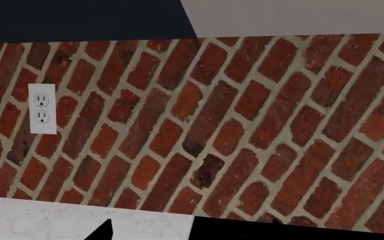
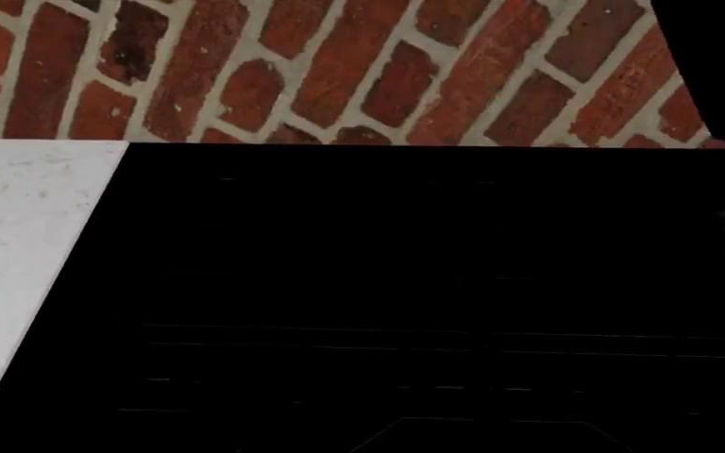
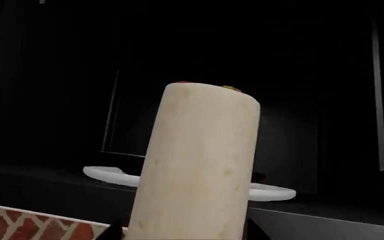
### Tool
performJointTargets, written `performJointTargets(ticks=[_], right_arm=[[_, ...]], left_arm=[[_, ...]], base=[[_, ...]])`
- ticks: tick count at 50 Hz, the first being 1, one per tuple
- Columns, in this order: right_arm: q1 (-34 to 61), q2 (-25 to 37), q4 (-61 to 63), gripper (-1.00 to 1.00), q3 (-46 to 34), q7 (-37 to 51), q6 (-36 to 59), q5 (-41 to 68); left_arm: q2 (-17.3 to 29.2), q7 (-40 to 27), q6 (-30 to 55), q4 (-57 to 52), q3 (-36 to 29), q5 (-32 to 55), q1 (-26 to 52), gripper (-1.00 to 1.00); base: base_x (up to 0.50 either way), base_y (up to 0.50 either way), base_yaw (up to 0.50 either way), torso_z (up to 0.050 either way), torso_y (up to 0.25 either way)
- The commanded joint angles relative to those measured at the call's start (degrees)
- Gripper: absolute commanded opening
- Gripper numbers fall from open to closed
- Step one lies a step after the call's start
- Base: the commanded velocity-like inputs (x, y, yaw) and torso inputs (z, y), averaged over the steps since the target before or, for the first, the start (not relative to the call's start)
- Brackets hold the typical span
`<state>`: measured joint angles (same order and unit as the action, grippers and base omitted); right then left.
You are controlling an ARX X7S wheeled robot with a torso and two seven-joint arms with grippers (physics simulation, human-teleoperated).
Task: Pick the burrito from the counter and place it in the microwave.
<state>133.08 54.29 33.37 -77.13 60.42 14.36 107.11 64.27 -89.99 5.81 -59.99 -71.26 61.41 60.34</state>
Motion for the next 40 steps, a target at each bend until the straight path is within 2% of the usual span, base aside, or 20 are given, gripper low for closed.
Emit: performJointTargets(ticks=[1, 15, 25, 40], right_arm=[[-0.21, -4.16, -7.76, -1.0, 5.85, -4.54, 5.39, -1.68], [-0.01, -7.9, -14.19, -1.0, 9.71, -7.29, 10.25, -4.93], [0.62, -12.55, -23.64, -1.0, 11.55, -12.24, 13.71, -7.58], [1.44, -20.29, -38.98, -1.0, 15.85, -20.6, 20.24, -12.26]], left_arm=[[-0.4, 0.0, 1.26, 0.0, 1.46, 0.9, -0.15, 1.0], [-0.36, 0.0, 0.88, 0.0, 1.12, 0.51, -0.43, 1.0], [-0.47, 0.0, 1.09, 0.0, 1.86, 0.06, -1.9, 1.0], [-0.22, 0.0, 1.36, 0.0, 0.45, 0.26, 0.19, 1.0]], base=[[0.0, 0.0, 0.0, 0.0, 0.0], [0.0, 0.0, 0.0, 0.0, 0.001], [0.0, 0.0, 0.0, 0.0, 0.0], [0.0, 0.0, 0.0, 0.0, 0.001]])
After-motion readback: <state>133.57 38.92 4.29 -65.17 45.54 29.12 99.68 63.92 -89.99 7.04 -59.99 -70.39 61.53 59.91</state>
